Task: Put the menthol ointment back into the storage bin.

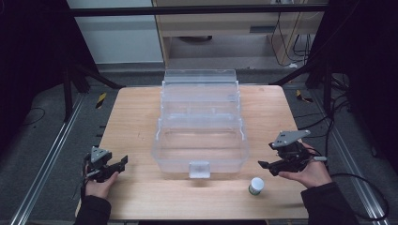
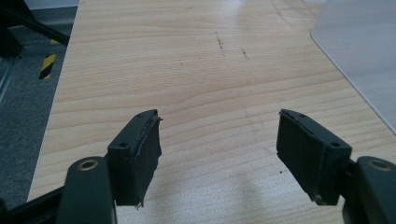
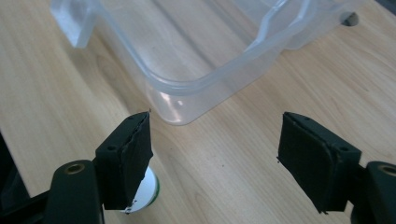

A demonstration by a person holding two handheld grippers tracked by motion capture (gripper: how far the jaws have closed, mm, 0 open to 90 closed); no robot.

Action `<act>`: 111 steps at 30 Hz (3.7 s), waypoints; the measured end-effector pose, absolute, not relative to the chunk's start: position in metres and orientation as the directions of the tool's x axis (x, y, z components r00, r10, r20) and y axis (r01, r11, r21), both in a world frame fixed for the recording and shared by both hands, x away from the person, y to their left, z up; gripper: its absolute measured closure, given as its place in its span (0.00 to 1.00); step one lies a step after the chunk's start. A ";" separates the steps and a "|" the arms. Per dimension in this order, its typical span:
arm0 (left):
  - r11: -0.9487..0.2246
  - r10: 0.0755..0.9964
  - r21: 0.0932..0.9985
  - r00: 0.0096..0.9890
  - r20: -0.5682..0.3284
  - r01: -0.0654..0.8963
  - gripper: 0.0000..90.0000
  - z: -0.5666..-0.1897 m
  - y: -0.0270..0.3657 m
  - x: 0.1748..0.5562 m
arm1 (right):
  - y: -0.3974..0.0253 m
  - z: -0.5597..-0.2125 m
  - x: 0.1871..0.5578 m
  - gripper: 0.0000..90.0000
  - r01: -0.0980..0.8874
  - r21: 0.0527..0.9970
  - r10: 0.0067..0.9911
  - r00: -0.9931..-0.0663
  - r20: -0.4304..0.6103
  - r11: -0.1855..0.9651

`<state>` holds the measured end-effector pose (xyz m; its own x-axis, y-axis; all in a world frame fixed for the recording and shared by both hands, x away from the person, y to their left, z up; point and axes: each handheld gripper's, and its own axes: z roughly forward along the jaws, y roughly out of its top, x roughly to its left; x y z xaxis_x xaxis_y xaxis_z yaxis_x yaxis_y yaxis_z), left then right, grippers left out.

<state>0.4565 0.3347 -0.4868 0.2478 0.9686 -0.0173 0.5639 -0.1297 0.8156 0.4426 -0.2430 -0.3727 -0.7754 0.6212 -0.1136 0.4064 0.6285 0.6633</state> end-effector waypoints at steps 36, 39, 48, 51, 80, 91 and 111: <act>-0.159 0.967 0.808 0.255 0.011 0.567 0.34 -0.487 0.333 0.457 | -0.199 -0.413 0.430 0.38 0.310 0.318 0.346 -0.936 -0.060 0.896; -0.158 0.967 0.809 0.254 0.011 0.567 0.34 -0.487 0.333 0.457 | -0.197 -0.417 0.431 0.39 0.324 0.290 0.353 -0.934 -0.051 0.901; -0.165 0.966 0.807 0.257 0.017 0.567 0.34 -0.487 0.333 0.457 | -0.190 -0.429 0.434 0.45 0.300 0.230 0.319 -0.946 -0.049 0.926; -0.165 0.966 0.807 0.257 0.018 0.567 0.34 -0.487 0.333 0.457 | -0.189 -0.431 0.437 0.47 0.296 0.216 0.312 -0.949 -0.043 0.930; -0.183 0.964 0.798 0.264 0.030 0.575 0.34 -0.488 0.331 0.458 | -0.190 -0.412 0.439 0.56 0.348 0.220 0.363 -0.932 -0.028 0.911; -0.186 0.963 0.799 0.268 0.033 0.572 0.34 -0.489 0.331 0.458 | -0.187 -0.385 0.443 0.56 0.382 0.283 0.403 -0.915 -0.017 0.880; -0.190 0.961 0.794 0.275 0.030 0.578 0.34 -0.490 0.328 0.460 | -0.179 -0.337 0.450 0.56 0.401 0.347 0.432 -0.902 -0.014 0.848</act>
<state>0.4599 0.3279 -0.4896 0.2751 0.9610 0.0296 0.5775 -0.1897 0.7940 0.4499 -0.1787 -0.3367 -0.9017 0.4321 -0.0137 0.4010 0.8479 0.3469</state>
